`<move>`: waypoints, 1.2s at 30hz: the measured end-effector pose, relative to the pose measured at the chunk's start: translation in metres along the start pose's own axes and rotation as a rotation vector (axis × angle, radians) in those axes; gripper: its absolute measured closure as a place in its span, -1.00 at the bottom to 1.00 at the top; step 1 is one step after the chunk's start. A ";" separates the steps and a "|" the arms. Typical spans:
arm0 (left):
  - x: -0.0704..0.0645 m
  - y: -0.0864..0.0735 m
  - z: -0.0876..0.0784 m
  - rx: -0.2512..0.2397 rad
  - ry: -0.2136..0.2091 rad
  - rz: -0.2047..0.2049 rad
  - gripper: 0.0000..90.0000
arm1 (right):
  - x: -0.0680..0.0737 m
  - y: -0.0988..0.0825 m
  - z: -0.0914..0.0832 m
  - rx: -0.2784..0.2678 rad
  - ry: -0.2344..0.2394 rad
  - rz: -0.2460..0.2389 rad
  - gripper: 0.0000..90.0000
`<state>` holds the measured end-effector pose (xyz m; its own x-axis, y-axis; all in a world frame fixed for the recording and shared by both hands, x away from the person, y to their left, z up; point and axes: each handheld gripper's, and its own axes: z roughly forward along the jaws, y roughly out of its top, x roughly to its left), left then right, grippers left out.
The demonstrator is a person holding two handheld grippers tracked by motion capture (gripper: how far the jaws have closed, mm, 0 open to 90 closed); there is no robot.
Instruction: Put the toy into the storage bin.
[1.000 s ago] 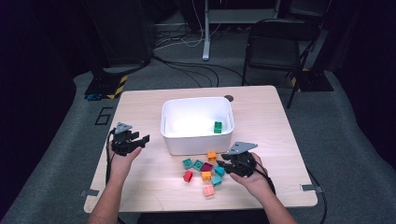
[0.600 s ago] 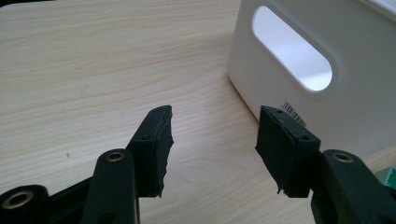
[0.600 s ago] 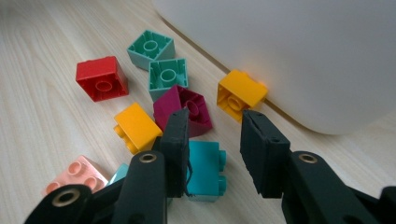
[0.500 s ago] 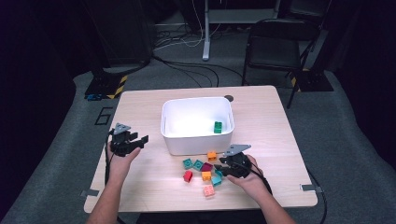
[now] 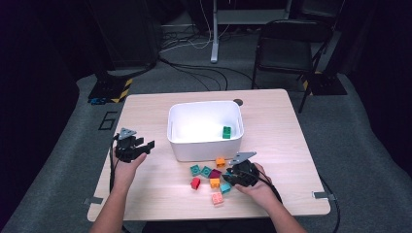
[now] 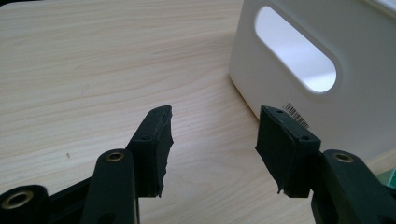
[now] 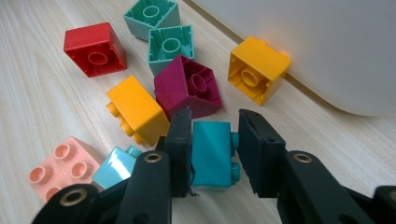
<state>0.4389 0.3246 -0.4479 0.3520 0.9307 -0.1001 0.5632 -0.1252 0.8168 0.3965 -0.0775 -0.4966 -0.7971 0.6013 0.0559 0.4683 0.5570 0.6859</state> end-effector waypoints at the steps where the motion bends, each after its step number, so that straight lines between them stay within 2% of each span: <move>1: 0.000 0.000 0.000 0.000 0.000 0.001 -0.01 | 0.000 0.000 0.000 0.002 0.000 0.001 0.47; 10: 0.000 0.000 0.000 0.000 0.000 0.002 -0.01 | 0.000 0.001 -0.001 0.004 -0.008 -0.002 0.49; 23: -0.001 0.000 0.000 0.000 0.000 0.003 -0.01 | 0.000 0.003 -0.007 -0.026 -0.017 -0.007 0.49; 27: -0.001 0.000 0.000 -0.003 0.001 0.002 -0.01 | 0.000 0.004 -0.011 -0.028 -0.017 0.003 0.49; 29: 0.000 0.000 -0.001 -0.001 0.003 0.001 -0.01 | -0.002 0.005 -0.016 -0.039 -0.019 0.020 0.49; 36: 0.002 0.000 -0.002 -0.004 0.005 -0.006 -0.02 | -0.004 0.009 -0.028 -0.071 -0.031 0.034 0.49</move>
<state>0.4383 0.3272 -0.4466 0.3451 0.9330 -0.1023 0.5623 -0.1182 0.8185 0.3935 -0.0909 -0.4707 -0.7685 0.6373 0.0580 0.4658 0.4949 0.7336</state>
